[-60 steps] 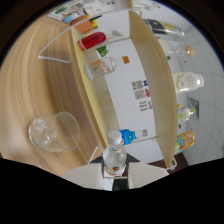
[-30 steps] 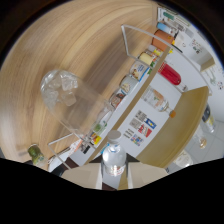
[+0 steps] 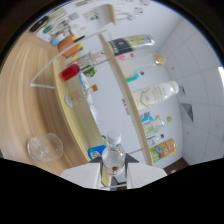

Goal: Make me a cup of Mojito.

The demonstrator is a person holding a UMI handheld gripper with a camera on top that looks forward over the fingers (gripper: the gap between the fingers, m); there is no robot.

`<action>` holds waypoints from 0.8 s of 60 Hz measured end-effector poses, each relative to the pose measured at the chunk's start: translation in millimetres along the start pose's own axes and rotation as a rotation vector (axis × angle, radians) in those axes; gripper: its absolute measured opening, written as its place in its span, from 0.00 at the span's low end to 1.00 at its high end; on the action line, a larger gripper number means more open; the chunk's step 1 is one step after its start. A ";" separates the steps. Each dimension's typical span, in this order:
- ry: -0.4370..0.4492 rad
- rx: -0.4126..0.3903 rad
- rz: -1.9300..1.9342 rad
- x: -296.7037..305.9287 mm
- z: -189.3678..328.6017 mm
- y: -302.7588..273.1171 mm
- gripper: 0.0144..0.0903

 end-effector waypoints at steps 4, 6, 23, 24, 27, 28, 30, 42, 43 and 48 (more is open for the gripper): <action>0.012 0.008 0.265 14.0 -3.8 8.6 0.26; -0.007 0.007 0.389 12.9 -5.0 15.4 0.26; -0.227 -0.134 1.077 -81.4 12.6 82.3 0.26; -0.238 -0.144 1.091 -88.9 14.4 85.3 0.26; -0.266 -0.176 1.108 -111.1 18.8 94.8 0.26; -0.277 -0.188 1.112 -118.4 20.0 97.3 0.25; -0.301 -0.208 1.130 -132.4 21.4 101.0 0.26; -0.380 -0.279 1.193 -178.1 23.7 111.9 0.26; -0.380 -0.280 1.196 -180.3 24.5 111.9 0.26; -0.381 -0.301 1.195 -190.8 27.9 114.6 0.26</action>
